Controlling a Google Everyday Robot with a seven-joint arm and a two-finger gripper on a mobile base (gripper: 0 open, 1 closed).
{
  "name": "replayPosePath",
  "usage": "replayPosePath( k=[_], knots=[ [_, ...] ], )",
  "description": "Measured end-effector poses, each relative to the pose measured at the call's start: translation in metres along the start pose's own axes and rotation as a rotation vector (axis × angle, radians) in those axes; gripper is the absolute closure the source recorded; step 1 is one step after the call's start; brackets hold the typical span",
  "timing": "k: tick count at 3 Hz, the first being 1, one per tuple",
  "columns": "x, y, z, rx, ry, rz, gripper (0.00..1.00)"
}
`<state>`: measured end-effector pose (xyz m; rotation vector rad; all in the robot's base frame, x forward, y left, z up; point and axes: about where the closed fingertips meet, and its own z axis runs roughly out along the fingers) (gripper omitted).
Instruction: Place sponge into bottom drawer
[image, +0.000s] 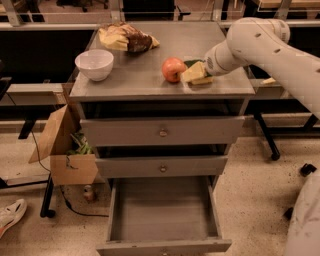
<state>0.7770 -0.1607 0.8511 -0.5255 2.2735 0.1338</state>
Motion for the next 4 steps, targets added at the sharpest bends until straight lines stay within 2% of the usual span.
replayPosePath(
  k=[2,3,4],
  knots=[
    [0.004,0.006,0.012,-0.013,0.025,-0.013,0.66],
    [0.006,0.005,0.006,0.000,0.027,-0.018,0.88],
    [0.003,-0.001,-0.023,0.042,-0.006,-0.034,1.00]
  ],
)
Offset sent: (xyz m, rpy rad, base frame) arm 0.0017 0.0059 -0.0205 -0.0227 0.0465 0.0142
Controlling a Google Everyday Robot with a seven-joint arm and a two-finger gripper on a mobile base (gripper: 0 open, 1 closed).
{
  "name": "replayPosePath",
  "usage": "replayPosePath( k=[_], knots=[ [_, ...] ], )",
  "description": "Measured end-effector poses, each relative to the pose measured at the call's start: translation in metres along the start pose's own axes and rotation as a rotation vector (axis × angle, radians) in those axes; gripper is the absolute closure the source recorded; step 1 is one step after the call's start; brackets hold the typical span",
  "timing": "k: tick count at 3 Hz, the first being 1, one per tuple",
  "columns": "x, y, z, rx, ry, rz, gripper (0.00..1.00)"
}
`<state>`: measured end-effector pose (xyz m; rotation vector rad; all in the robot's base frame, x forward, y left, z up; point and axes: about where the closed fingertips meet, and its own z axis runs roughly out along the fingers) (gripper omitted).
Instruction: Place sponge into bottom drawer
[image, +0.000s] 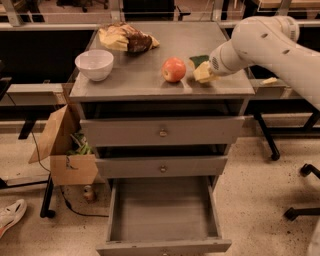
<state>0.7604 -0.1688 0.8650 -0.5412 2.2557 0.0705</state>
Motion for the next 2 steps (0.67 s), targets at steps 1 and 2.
replayPosePath(
  k=[1,2],
  knots=[
    [0.000,-0.011,-0.046,0.073,-0.036,-0.018,1.00],
    [0.016,-0.013,-0.093,0.120,-0.037,-0.039,1.00]
  ],
)
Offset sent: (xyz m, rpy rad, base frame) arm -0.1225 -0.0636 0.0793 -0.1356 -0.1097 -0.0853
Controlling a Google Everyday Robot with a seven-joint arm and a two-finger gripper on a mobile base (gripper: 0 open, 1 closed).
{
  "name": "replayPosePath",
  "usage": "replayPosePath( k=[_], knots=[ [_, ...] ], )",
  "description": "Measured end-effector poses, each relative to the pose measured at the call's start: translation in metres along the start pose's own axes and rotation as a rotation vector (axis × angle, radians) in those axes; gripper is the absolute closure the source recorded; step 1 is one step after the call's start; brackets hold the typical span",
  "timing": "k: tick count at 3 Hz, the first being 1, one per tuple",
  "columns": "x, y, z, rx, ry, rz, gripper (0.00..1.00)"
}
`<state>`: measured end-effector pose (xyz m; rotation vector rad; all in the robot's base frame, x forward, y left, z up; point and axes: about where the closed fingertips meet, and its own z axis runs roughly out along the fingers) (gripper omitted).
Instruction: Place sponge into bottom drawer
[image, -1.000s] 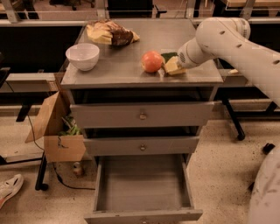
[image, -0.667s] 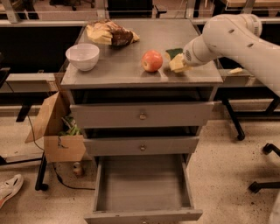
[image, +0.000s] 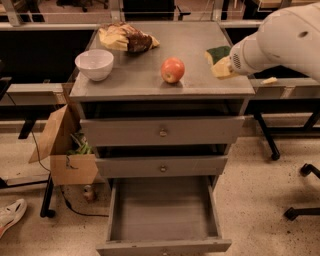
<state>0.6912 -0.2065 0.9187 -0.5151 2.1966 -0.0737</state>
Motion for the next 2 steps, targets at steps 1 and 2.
replayPosePath(
  k=[1,2],
  knots=[
    [0.030,0.004,-0.039,-0.035,0.025,-0.011,1.00],
    [0.073,0.024,-0.054,-0.189,0.096,-0.011,1.00]
  ],
)
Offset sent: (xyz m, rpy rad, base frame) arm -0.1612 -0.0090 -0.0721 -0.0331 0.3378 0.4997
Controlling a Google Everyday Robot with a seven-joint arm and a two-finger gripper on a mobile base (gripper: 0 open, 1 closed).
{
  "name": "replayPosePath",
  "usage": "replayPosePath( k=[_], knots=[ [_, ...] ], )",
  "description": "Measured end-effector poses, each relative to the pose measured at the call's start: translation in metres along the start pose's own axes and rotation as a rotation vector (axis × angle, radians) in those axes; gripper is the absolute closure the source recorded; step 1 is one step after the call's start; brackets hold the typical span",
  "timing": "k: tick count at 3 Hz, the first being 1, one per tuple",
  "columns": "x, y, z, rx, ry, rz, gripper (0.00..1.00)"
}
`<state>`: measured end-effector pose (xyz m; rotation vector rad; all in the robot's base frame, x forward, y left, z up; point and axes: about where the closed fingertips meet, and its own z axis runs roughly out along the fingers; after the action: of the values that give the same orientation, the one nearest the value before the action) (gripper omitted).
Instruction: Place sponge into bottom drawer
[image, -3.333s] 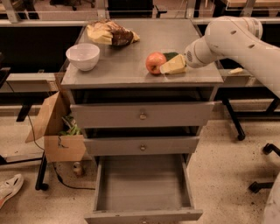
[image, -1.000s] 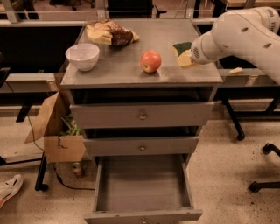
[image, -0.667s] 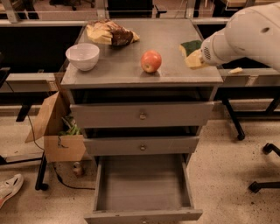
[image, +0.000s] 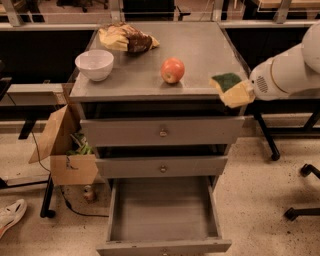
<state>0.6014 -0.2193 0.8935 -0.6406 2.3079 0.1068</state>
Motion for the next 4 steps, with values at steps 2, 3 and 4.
replayPosePath(
  k=[2,3,4],
  knots=[
    [0.054,0.051,0.017,-0.293,0.143,-0.136,1.00],
    [0.054,0.053,0.025,-0.288,0.140,-0.134,1.00],
    [0.083,0.073,0.071,-0.374,0.126,-0.082,1.00]
  ],
)
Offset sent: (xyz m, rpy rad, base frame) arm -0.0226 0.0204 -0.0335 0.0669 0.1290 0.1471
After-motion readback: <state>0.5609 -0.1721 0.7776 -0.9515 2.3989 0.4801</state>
